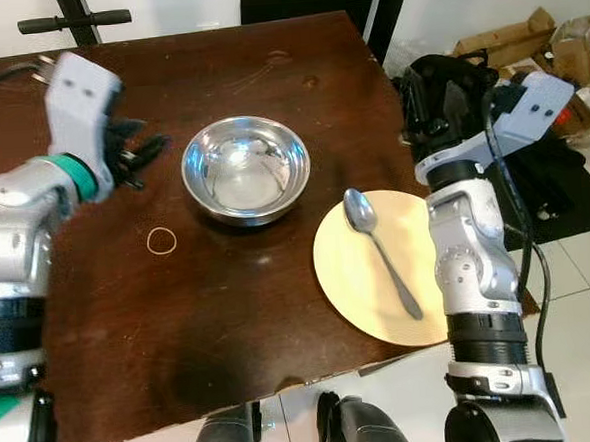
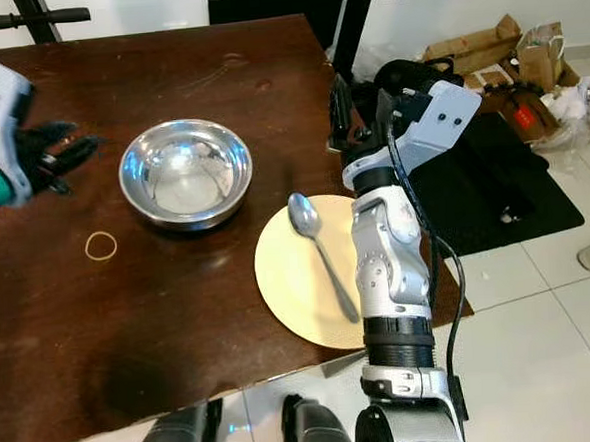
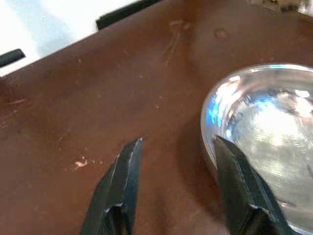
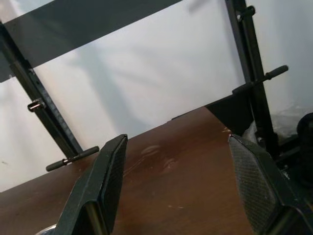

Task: Setting the table

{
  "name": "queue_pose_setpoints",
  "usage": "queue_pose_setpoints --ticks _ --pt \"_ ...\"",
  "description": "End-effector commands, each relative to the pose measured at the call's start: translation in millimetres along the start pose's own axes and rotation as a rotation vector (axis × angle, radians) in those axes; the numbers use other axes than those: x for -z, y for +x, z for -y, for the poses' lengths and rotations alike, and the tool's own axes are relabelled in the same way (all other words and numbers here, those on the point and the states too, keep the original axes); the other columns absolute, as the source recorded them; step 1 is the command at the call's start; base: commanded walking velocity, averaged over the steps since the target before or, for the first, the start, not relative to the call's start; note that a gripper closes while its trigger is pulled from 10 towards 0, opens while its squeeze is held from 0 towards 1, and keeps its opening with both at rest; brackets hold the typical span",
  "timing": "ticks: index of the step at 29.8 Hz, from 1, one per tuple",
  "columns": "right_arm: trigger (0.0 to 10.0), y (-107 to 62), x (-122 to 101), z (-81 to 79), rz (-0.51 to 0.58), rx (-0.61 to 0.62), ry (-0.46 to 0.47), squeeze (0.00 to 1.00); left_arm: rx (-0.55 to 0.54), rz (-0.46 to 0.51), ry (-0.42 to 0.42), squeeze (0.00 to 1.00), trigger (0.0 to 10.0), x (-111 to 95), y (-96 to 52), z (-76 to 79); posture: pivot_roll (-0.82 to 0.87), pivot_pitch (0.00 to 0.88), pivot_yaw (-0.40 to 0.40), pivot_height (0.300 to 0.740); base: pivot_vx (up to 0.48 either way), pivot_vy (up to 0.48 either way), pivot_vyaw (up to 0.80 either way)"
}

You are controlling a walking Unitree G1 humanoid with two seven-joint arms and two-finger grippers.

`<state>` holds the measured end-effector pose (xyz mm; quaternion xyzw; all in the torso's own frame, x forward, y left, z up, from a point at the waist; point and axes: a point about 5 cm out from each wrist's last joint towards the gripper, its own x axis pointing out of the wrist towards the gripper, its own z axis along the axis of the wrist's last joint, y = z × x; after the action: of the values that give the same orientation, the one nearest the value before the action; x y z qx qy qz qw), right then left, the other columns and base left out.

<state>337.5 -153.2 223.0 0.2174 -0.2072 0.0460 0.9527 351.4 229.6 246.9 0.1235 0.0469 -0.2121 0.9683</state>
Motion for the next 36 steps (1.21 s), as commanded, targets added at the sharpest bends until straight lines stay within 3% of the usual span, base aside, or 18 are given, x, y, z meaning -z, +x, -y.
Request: queue_pose_setpoints --ticks 1,5,6,7,13,24,25,26,27,29,31,32,36 --pt "10.0 -1.7 1.6 0.2 -0.013 -0.004 -0.006 0.0 0.018 -0.032 -0.033 1.0 10.0 8.2 9.9 1.7 0.22 0.117 0.006 0.74 0.0 0.0 0.0" --pt "10.0 -1.4 2.0 -0.4 -0.014 -0.005 -0.004 0.0 0.019 -0.037 -0.054 1.0 10.0 8.9 17.4 3.1 0.22 0.117 0.005 0.74 0.0 0.0 0.0" --pt "10.0 -1.0 2.4 -1.1 -0.016 -0.007 -0.002 0.0 0.027 -0.041 -0.082 0.8 10.0 9.7 24.8 5.7 0.22 0.118 0.0 0.74 0.0 0.0 0.0" --pt "10.0 -0.4 2.9 -1.8 -0.018 -0.009 0.0 0.0 0.048 -0.04 -0.129 0.0 10.0 9.8 32.0 9.2 0.22 0.118 0.001 0.74 0.0 0.0 0.0" --pt "10.0 0.2 3.5 -2.8 -0.021 -0.013 0.002 0.0 0.074 -0.06 -0.179 0.0 10.0 12.7 42.2 14.1 0.22 0.116 0.001 0.74 0.0 0.0 0.0" --pt "10.0 -0.3 7.0 -4.5 -0.034 -0.016 0.015 0.0 0.162 -0.166 -0.25 0.0 10.0 37.3 58.7 32.7 0.22 0.128 -0.002 0.74 0.0 0.0 0.0" --pt "10.0 -0.1 7.2 -5.0 -0.035 -0.018 0.016 0.0 0.168 -0.169 -0.267 0.0 6.9 38.2 60.3 34.0 0.22 0.128 -0.002 0.74 0.0 0.0 0.0" --pt "10.0 -0.1 7.2 -5.2 -0.036 -0.019 0.017 0.0 0.167 -0.176 -0.277 0.0 4.4 40.2 61.3 35.2 0.22 0.128 -0.002 0.74 0.0 0.0 0.0" --pt "10.0 -0.1 7.2 -5.2 -0.036 -0.019 0.017 0.0 0.167 -0.176 -0.277 0.0 4.4 40.2 61.3 35.2 0.22 0.128 -0.002 0.74 0.0 0.0 0.0" --pt "10.0 0.4 7.0 -5.2 -0.037 -0.02 0.017 0.0 0.162 -0.186 -0.289 0.0 1.2 42.9 62.7 35.8 0.22 0.134 -0.003 0.74 0.0 0.0 0.0" --pt "10.0 0.5 6.9 -5.2 -0.038 -0.02 0.016 0.0 0.162 -0.189 -0.291 0.0 1.2 43.6 63.2 35.6 0.22 0.134 -0.003 0.74 0.0 0.0 0.0" --pt "10.0 0.6 6.9 -5.2 -0.038 -0.02 0.016 0.0 0.163 -0.189 -0.292 0.0 0.0 43.8 63.6 35.4 0.22 0.134 -0.003 0.74 0.0 0.0 0.0" --pt "10.0 0.8 7.6 -4.8 -0.043 -0.021 0.018 0.0 0.137 -0.204 -0.35 0.0 0.0 51.8 61.7 33.9 0.22 0.138 -0.009 0.74 0.0 0.0 0.0"
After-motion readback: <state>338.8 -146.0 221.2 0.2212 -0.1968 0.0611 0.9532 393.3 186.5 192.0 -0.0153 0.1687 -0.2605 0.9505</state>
